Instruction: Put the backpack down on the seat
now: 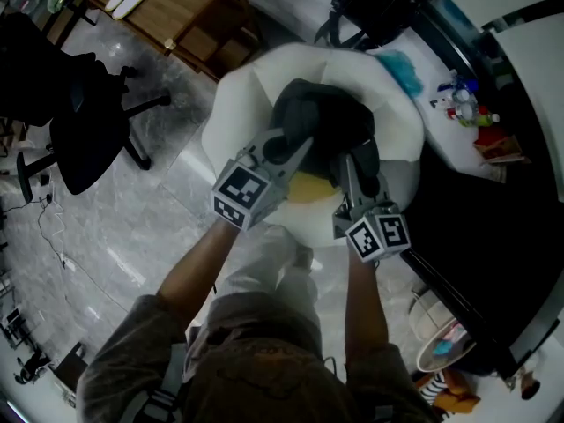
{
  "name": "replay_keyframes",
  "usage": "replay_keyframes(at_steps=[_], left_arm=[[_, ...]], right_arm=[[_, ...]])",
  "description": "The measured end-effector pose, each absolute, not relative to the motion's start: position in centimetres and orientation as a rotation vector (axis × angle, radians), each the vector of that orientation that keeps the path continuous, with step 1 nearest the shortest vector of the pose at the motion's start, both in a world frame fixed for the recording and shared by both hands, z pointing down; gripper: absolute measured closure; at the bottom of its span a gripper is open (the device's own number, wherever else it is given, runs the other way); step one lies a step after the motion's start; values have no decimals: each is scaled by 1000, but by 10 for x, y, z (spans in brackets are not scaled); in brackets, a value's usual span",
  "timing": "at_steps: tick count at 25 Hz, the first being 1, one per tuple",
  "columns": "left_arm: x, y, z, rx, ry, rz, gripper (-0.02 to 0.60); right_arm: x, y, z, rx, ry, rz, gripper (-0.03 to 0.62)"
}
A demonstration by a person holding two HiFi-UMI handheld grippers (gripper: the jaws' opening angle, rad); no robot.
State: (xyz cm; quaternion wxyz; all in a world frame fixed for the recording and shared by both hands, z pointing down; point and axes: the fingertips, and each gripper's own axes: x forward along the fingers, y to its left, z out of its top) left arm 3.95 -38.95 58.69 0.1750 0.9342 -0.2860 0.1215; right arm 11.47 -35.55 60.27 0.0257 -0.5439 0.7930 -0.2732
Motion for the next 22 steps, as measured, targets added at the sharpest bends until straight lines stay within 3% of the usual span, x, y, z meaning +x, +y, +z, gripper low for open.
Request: replay_keyframes(at_steps=[22], left_arm=[[62,-423,673,2599,-781,390,552]], right_arm=[[128,-398,692,-1791,2384,-915,554]])
